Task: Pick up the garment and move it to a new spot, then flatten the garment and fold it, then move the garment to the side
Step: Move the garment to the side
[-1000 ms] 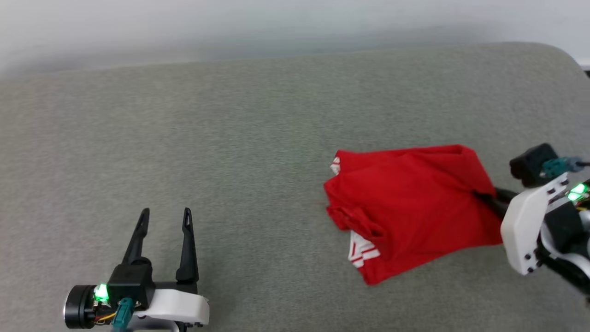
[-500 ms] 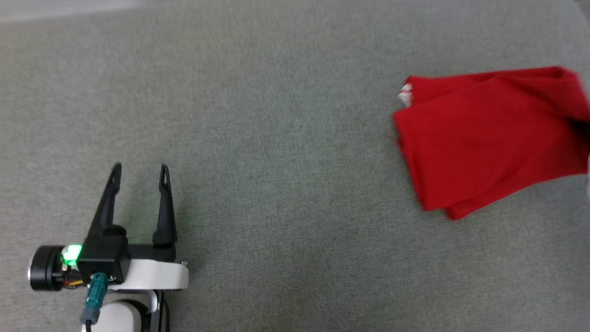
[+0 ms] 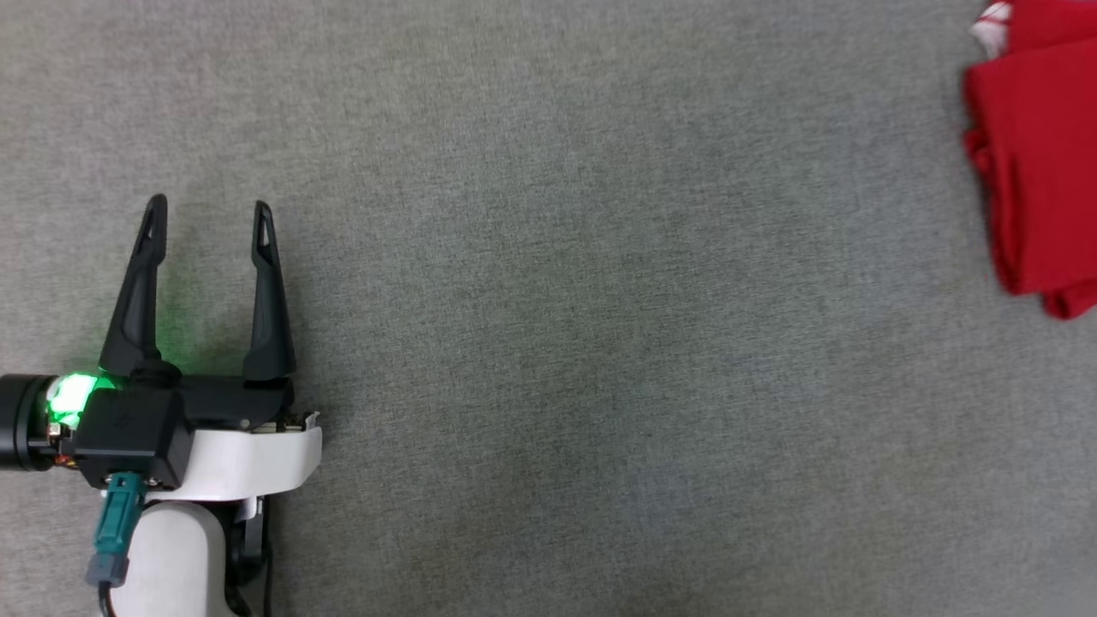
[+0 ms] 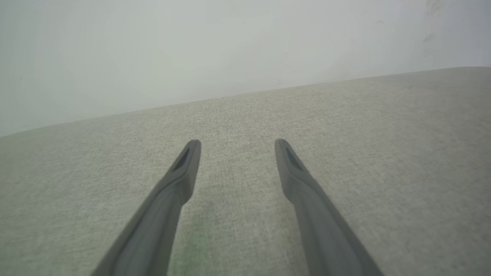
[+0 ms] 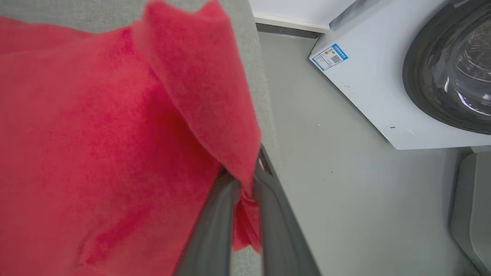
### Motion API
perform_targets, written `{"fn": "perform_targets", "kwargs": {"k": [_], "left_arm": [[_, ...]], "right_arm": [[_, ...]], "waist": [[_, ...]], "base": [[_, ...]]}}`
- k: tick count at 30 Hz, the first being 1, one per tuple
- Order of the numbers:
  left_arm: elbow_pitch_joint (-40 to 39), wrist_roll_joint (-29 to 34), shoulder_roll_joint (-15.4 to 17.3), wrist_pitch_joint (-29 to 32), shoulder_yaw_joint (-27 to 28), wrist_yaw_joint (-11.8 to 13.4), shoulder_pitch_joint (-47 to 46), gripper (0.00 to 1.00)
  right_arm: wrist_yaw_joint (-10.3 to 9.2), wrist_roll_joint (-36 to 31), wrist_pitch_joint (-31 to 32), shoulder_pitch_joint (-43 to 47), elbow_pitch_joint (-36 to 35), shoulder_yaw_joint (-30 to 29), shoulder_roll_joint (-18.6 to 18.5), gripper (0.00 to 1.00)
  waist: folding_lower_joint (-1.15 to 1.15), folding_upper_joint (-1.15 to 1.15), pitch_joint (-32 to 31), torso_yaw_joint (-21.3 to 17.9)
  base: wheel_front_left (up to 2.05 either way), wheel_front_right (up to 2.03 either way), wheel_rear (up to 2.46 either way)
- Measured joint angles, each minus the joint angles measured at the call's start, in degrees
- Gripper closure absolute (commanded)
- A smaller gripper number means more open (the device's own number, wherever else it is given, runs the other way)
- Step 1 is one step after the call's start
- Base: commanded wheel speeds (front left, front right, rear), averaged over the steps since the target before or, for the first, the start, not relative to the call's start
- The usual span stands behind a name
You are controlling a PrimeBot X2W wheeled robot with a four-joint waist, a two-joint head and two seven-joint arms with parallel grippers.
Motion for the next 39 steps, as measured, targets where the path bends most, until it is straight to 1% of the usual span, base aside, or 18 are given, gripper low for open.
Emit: {"fn": "perform_targets", "kwargs": {"k": [5, 8, 10, 11, 12, 15, 18, 21, 24, 29, 32, 36, 39], "left_arm": [[-2.32, -0.01, 0.38, -0.01, -0.3, 0.05, -0.77, 0.0], [-3.02, 0.0, 0.44, -0.02, -0.6, 0.12, -0.87, 0.0], [-3.16, 0.0, 0.46, -0.04, -0.73, 0.31, -0.93, 0.0], [-3.15, 0.0, 0.45, -0.04, -0.8, 0.41, -0.94, 0.0], [-3.09, -0.01, 0.43, -0.04, -0.85, 0.63, -0.93, 0.0], [-2.52, -0.04, 0.29, -0.02, -0.94, 1.09, -0.73, 0.0], [-1.69, -0.21, -0.1, 0.0, -0.99, 1.59, 0.3, 0.0], [-0.73, -0.59, -0.79, 0.0, -1.01, 2.11, 1.47, 0.0], [0.46, -0.96, -1.42, 0.0, -1.1, 2.54, 3.08, 0.0], [1.72, -1.15, -2.11, 0.0, -1.36, 2.7, 5.54, 0.0], [2.38, -1.64, -2.7, 0.0, -1.23, 3.1, 7.09, 0.0], [3.41, -2.14, -2.91, 0.0, -0.78, 3.1, 9.2, 0.0], [3.88, -2.32, -3.11, 0.0, -0.68, 2.79, 10.01, 0.0]], "right_arm": [[0.0, -3.44, 1.21, -3.39, 3.5, -4.58, 0.24, 1.0], [0.0, -5.46, 1.32, -4.89, 5.14, -6.16, 1.23, 1.0], [0.0, -6.15, 1.14, -5.59, 6.11, -7.25, 2.54, 1.0], [0.0, -6.87, 0.99, -5.65, 6.49, -7.48, 3.1, 0.83], [0.0, -7.59, 0.55, -5.7, 7.0, -7.97, 3.82, 0.0], [-0.01, -9.23, -0.99, -5.88, 8.47, -9.12, 5.42, 0.0], [0.0, -10.89, -2.65, -5.52, 9.72, -8.68, 6.01, 0.0], [0.0, -11.52, -7.36, -4.74, 9.35, -7.13, 5.84, 0.0], [0.0, -10.47, -12.1, -3.44, 8.34, -5.7, 6.89, 0.0], [0.0, -9.25, -20.86, -0.51, 4.39, -4.68, 7.94, 0.0], [-0.01, -9.18, -27.17, 1.8, 1.23, -5.13, 9.43, 0.0], [-0.01, -9.88, -34.32, 4.81, -3.42, -3.59, 12.21, 0.0], [-0.01, -10.71, -37.43, 7.48, -7.15, -1.94, 14.55, 0.0]], "waist": [[0.0, 0.0, 2.72, 0.56], [-0.01, 0.0, 3.38, 1.13], [0.0, 0.0, 3.46, 1.43], [0.0, 0.0, 3.38, 1.53], [0.0, 0.0, 3.18, 1.6], [0.0, 0.0, 2.17, 1.81], [0.0, 0.0, 0.32, 2.06], [-0.01, 0.0, -2.24, 2.34], [-0.01, 0.0, -5.28, 2.62], [-0.01, 0.0, -10.46, 3.32], [-0.01, 0.0, -13.43, 4.08], [-0.02, 0.0, -16.96, 5.25], [-0.02, 0.0, -19.14, 6.31]], "base": [[0.0, 0.0, 0.0], [0.0, 0.0, 0.0], [0.0, 0.0, 0.0], [0.0, 0.0, 0.0], [0.0, 0.0, 0.0], [0.0, 0.0, 0.0], [0.0, 0.0, 0.0], [0.0, 0.0, 0.0], [0.0, 0.0, 0.0], [0.0, 0.0, 0.0], [0.0, 0.0, 0.0], [0.0, 0.0, 0.0], [0.0, 0.0, 0.0]]}}
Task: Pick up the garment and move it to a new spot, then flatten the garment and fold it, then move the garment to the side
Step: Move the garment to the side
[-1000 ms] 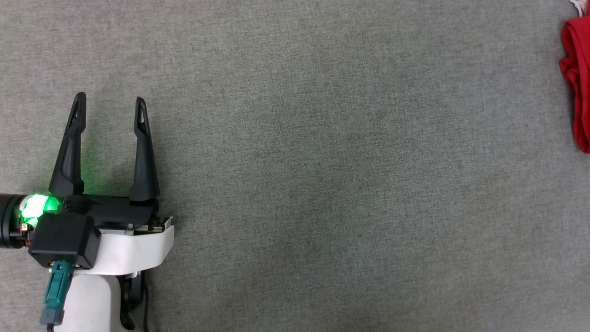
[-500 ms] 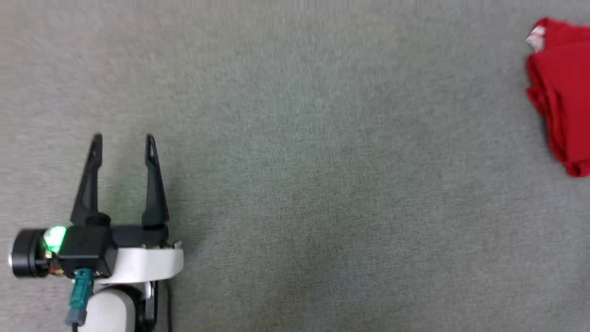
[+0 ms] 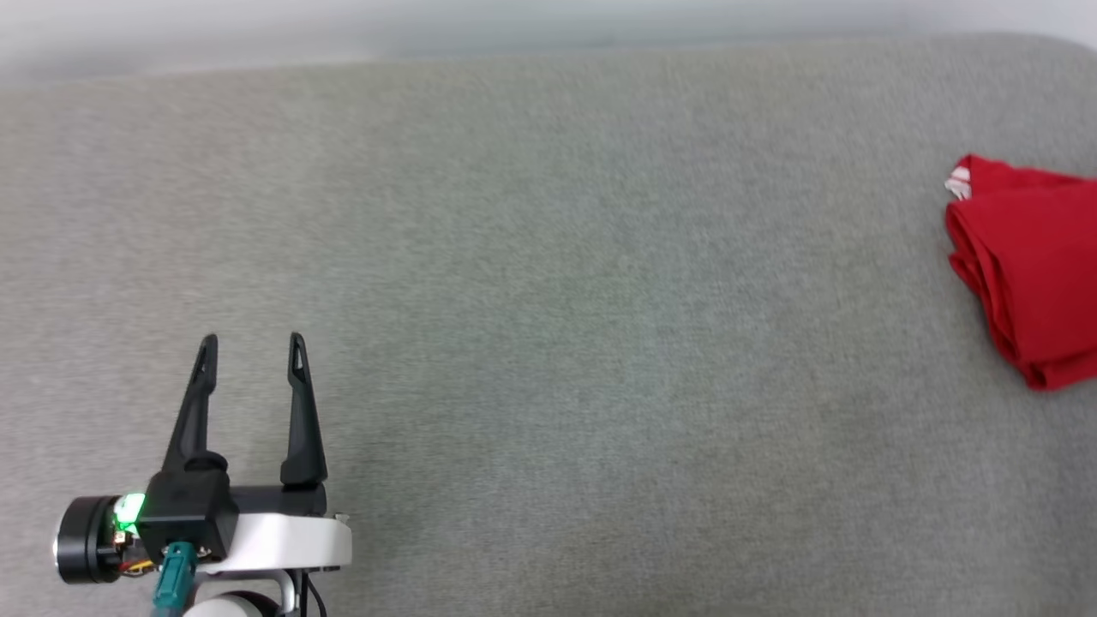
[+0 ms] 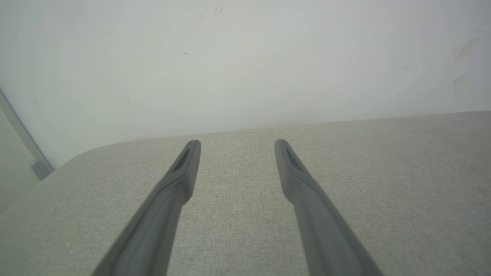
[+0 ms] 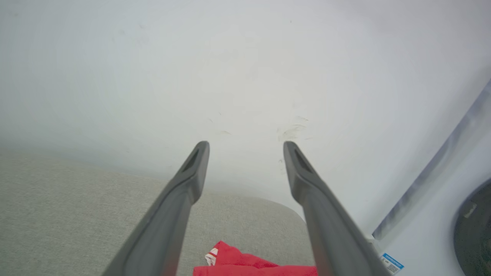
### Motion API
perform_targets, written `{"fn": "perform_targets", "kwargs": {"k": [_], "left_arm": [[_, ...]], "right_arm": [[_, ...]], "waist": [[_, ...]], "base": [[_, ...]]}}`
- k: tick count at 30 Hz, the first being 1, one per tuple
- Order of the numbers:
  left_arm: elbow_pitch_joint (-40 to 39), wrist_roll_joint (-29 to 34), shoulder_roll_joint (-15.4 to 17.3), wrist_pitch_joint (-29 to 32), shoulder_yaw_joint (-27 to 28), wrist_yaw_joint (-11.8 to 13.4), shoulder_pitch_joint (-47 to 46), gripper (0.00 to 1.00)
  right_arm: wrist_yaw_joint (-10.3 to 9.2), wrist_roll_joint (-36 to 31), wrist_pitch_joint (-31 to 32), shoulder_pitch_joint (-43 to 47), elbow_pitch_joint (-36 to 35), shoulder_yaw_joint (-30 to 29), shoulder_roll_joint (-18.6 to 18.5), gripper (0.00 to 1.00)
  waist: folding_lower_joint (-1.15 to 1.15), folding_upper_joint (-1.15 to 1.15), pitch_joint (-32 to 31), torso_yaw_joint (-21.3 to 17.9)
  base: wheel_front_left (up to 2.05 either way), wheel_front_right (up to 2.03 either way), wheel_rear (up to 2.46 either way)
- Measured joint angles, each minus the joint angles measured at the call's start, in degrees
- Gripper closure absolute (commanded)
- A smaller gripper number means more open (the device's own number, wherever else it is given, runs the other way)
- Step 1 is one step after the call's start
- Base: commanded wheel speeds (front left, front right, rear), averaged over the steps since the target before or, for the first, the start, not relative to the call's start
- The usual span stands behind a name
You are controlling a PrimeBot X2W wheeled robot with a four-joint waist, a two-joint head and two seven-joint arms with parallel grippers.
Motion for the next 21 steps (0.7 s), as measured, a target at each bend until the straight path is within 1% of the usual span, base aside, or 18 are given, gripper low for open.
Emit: {"fn": "perform_targets", "kwargs": {"k": [2, 3, 7, 12, 16, 21], "left_arm": [[0.43, 0.0, -0.16, 0.0, -0.05, -0.05, 0.35, 0.0], [1.32, -0.01, -0.48, 0.0, -0.16, -0.09, 1.23, 0.0], [2.78, -0.21, -1.04, 0.0, -0.46, -0.19, 2.08, 0.0], [4.37, -0.34, -1.67, 0.0, -0.63, -0.22, 3.37, 0.0], [5.56, -0.33, -1.96, 0.0, -1.02, -0.64, 4.21, 0.0], [7.17, -0.33, -2.11, 0.0, -1.21, -1.04, 4.6, 0.0]], "right_arm": [[0.0, -0.52, -1.09, 1.96, -2.55, 1.58, 1.31, 0.0], [0.0, -0.89, -2.38, 5.13, -5.97, 3.24, 3.94, 0.0], [0.0, -1.7, -3.34, 9.67, -9.42, 5.02, 6.76, 0.0], [0.0, -2.26, -3.88, 15.29, -10.88, 6.37, 10.32, 0.0], [0.0, -2.29, -3.85, 19.34, -11.38, 5.47, 14.18, 0.0], [0.0, -2.21, -3.93, 24.83, -11.6, 4.66, 17.34, 0.0]], "waist": [[0.0, 0.0, -1.3, 0.75], [0.0, 0.0, -3.19, 1.75], [0.0, 0.0, -5.62, 2.92], [-0.01, 0.0, -8.52, 4.06], [-0.01, 0.0, -10.48, 4.8], [-0.01, 0.0, -12.35, 5.53]], "base": [[0.0, 0.0, 0.0], [0.0, 0.0, 0.0], [0.0, 0.0, 0.0], [0.0, 0.0, 0.0], [0.0, 0.0, 0.0], [0.0, 0.0, 0.0]]}}
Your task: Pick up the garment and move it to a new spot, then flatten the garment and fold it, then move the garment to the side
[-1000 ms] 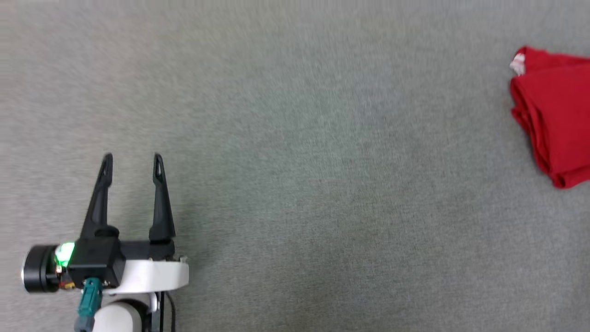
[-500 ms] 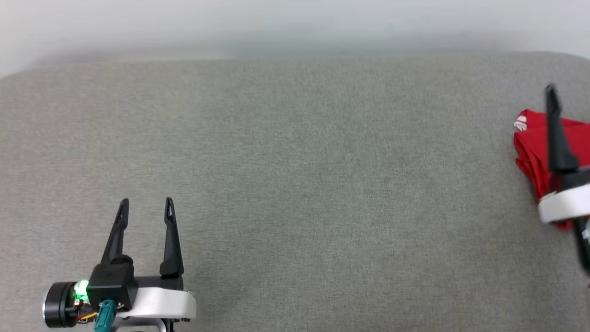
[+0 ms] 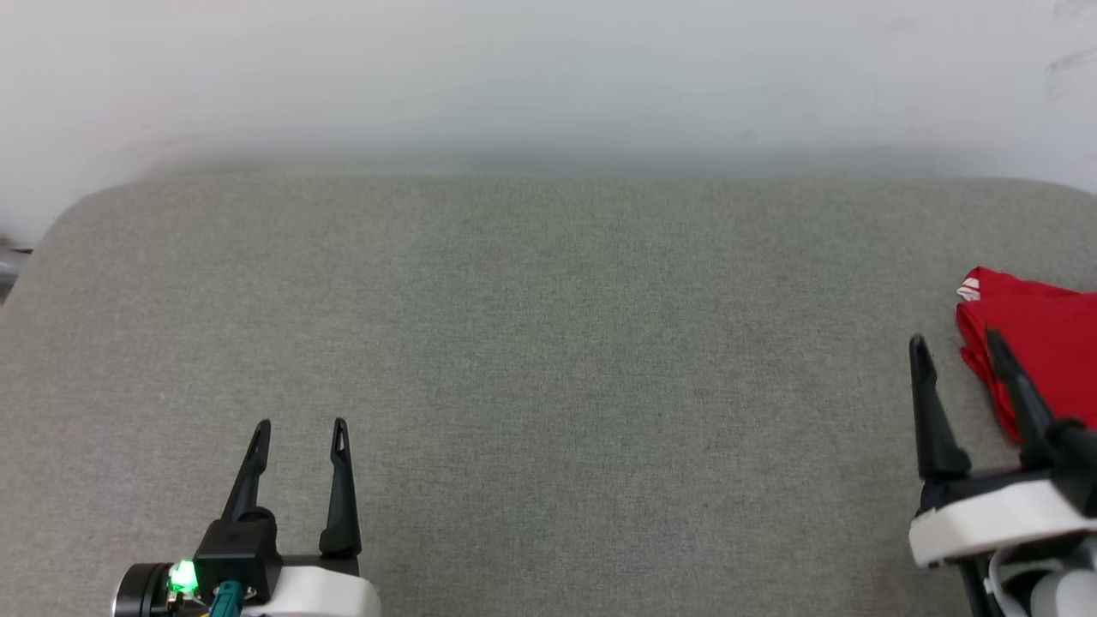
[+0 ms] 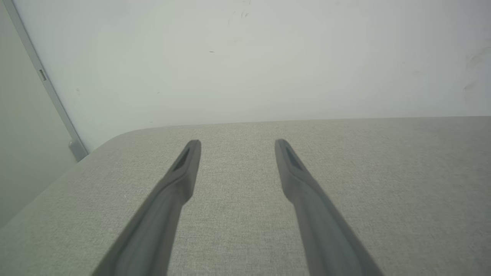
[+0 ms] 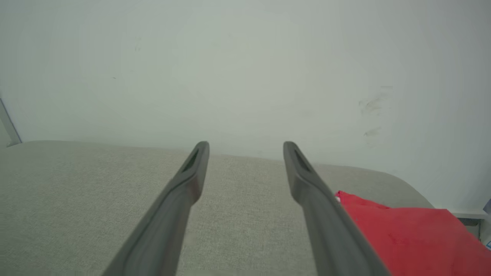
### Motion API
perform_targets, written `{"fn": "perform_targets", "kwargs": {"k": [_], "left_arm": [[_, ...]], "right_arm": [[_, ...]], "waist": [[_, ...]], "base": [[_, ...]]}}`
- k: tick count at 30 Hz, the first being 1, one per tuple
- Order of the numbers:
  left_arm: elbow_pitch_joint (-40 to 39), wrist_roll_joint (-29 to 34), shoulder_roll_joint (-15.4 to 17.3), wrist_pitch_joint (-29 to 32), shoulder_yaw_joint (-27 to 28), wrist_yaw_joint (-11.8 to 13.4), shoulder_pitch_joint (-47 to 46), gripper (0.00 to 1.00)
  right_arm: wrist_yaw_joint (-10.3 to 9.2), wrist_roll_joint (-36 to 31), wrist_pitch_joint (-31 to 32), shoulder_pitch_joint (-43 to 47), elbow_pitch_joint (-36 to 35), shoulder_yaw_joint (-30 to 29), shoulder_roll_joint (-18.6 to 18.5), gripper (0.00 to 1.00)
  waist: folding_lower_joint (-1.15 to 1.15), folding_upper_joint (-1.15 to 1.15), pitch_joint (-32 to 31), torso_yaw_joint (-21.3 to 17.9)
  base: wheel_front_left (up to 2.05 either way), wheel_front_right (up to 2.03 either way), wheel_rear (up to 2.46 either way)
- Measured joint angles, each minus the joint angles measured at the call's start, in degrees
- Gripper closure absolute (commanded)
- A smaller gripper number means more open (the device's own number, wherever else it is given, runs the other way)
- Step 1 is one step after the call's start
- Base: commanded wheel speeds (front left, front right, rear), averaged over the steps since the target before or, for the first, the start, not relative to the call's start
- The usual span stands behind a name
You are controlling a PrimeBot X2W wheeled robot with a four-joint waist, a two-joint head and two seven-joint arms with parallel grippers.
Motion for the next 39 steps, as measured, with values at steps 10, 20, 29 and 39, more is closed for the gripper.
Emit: {"fn": "perform_targets", "kwargs": {"k": [10, 20, 29, 39], "left_arm": [[1.36, -0.09, -0.24, 0.0, 0.1, -0.7, 2.54, 0.0], [1.93, 0.0, -0.32, 0.0, -0.24, -1.7, 3.72, 0.0], [1.91, 0.15, -0.4, 0.0, -0.25, -2.02, 4.27, 0.0], [3.46, 0.04, -0.48, 0.09, -0.21, -2.2, 4.59, 1.0]], "right_arm": [[-0.01, 0.63, -1.49, 8.15, 0.47, 0.29, 3.05, 0.0], [-0.01, 1.33, -1.88, 11.65, -0.35, 1.15, 4.31, 0.0], [-0.02, 1.68, -1.94, 12.77, 0.23, 1.33, 4.56, 0.0], [-0.01, 2.11, -1.9, 12.88, 1.72, 1.44, 4.58, 1.0]], "waist": [[0.0, 0.0, -3.43, -0.3], [0.01, 0.0, -4.77, -0.41], [0.01, 0.0, -5.01, -0.56], [0.02, 0.0, -5.03, -0.62]], "base": [[0.0, 0.0, 0.0], [0.0, 0.0, 0.0], [0.0, 0.0, 0.0], [0.0, 0.0, 0.0]]}}
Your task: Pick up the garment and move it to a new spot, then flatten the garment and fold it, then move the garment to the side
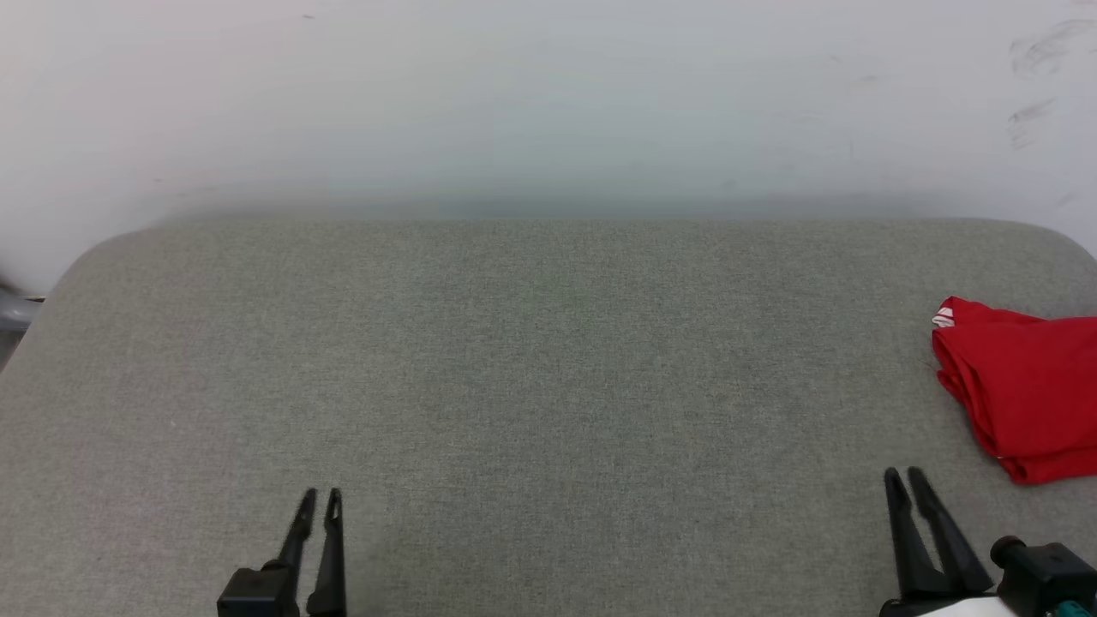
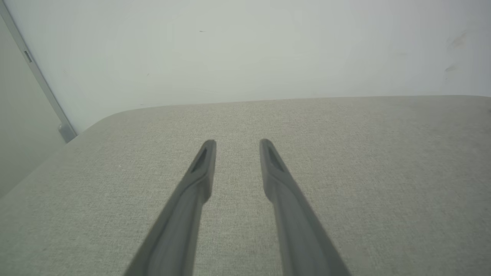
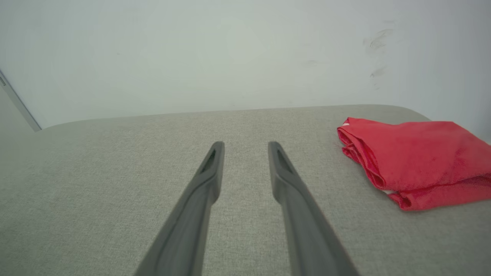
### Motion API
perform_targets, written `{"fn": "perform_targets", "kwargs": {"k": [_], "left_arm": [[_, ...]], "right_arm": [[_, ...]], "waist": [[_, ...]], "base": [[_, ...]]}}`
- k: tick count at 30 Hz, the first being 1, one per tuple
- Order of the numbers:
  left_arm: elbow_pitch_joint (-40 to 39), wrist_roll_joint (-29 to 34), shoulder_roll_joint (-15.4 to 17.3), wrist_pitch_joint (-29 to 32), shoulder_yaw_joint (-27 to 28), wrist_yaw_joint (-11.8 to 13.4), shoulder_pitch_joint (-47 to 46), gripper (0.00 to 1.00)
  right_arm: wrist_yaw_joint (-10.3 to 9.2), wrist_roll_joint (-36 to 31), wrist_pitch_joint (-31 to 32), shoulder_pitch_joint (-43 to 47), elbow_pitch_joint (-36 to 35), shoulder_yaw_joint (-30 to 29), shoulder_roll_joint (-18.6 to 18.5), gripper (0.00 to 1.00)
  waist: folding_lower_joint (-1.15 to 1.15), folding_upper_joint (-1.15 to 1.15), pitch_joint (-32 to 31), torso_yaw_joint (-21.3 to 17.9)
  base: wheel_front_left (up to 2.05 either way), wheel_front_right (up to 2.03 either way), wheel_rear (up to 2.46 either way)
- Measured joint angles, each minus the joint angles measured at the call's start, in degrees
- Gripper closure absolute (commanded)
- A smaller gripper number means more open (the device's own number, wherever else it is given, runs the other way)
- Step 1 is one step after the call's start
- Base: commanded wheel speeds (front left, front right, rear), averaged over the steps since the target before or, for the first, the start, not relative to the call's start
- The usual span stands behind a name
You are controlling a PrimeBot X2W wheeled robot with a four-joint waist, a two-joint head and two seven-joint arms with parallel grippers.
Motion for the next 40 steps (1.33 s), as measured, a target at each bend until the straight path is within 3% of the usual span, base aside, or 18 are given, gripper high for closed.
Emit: {"fn": "perform_targets", "kwargs": {"k": [3, 21, 40], "left_arm": [[1.62, -0.76, -0.04, 0.46, 0.04, -0.01, 0.32, 1.0], [3.72, -21.23, -0.47, 5.38, 2.01, -2.1, -1.98, 1.0], [5.33, -38.98, -0.73, 9.4, 3.61, -4.03, -5.09, 1.0]], "right_arm": [[0.0, 0.46, 0.12, 0.19, 1.34, 0.1, 0.0, 1.0], [0.0, 20.67, 3.19, -1.96, 3.98, 0.49, -0.43, 1.0], [-0.01, 37.57, 6.12, -5.02, 6.01, 0.52, -0.9, 1.0]], "waist": [[0.0, 0.0, 0.01, 0.0], [0.0, 0.0, 0.13, 0.05], [0.0, 0.0, 0.27, 0.11]], "base": [[0.0, 0.0, 0.0], [0.0, 0.0, 0.0], [0.0, 0.0, 0.0]]}}
